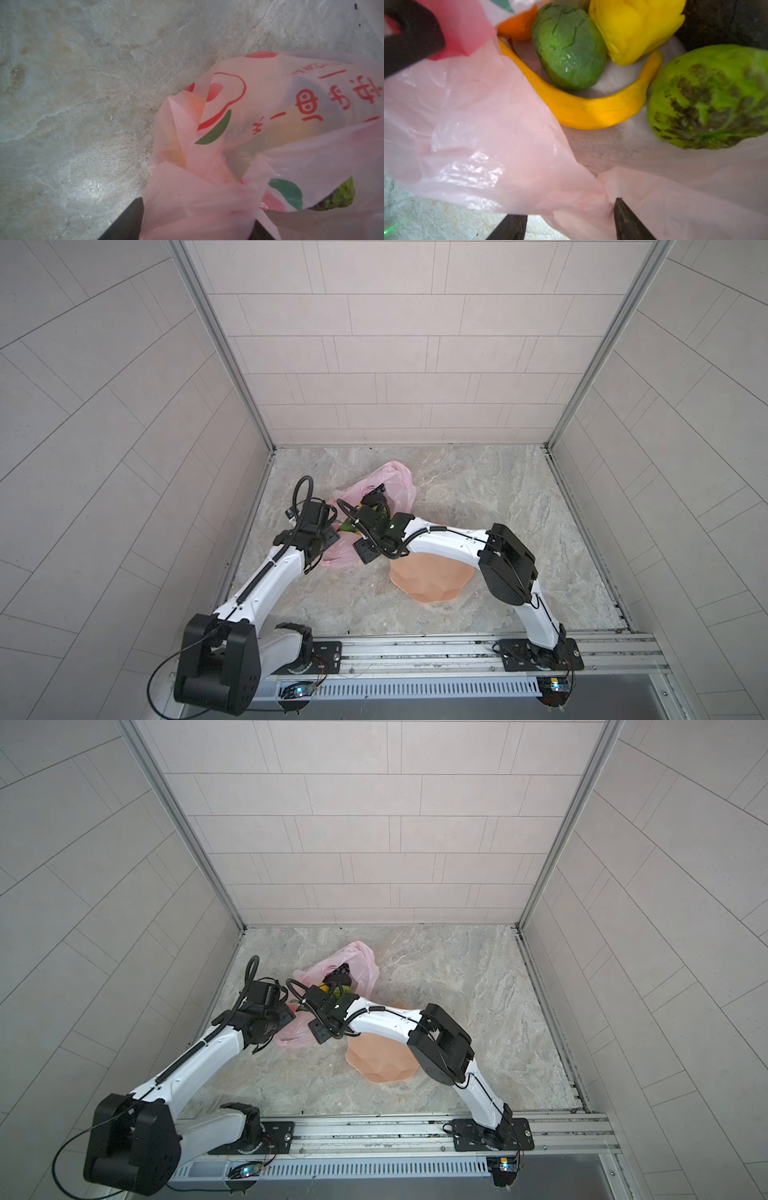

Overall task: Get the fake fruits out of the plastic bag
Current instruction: 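Grasp the green custard apple inside the bag with the right gripper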

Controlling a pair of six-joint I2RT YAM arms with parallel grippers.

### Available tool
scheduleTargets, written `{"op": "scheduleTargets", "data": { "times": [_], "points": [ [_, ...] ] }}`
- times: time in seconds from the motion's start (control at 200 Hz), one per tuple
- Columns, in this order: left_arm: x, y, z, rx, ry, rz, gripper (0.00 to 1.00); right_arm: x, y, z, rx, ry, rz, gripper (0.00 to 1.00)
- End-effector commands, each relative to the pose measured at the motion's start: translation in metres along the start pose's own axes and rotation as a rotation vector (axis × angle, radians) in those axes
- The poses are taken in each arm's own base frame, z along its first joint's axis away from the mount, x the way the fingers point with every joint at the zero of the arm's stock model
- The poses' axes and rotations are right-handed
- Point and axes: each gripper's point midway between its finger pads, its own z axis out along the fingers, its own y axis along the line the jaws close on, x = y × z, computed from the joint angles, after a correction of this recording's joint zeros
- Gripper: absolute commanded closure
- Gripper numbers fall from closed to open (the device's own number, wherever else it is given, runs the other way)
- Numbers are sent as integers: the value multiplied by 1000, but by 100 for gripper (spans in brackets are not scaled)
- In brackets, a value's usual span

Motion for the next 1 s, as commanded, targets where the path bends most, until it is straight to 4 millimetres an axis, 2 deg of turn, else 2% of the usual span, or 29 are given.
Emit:
{"op": "scheduleTargets", "data": {
  "times": [0.0, 0.115, 0.215, 0.345, 0.44, 0.65, 0.841, 0.996],
  "points": [
    [-2, 1, 1, 23, -31, 14, 37, -21, 4, -42, -63, -62, 26, 33],
    [1, -2, 3, 59, -33, 30, 47, -34, 1, -61, -96, -103, 76, 31],
    [3, -7, 3, 94, -38, 44, 56, -45, -9, -65, -80, -135, 123, 28],
    [3, -11, 2, 132, -48, 57, 62, -50, -42, -48, 55, -110, 213, 27],
    [3, -14, 1, 160, -58, 64, 67, -50, -56, -31, 114, -103, 271, 27],
    [2, -16, -2, 187, -78, 73, 77, -52, -66, -4, 154, -98, 378, 29],
    [1, -16, -5, 195, -88, 71, 80, -56, -70, 11, 161, -111, 445, 31],
    [1, -15, -5, 191, -86, 68, 81, -57, -80, 19, 213, -114, 463, 32]
  ]
}}
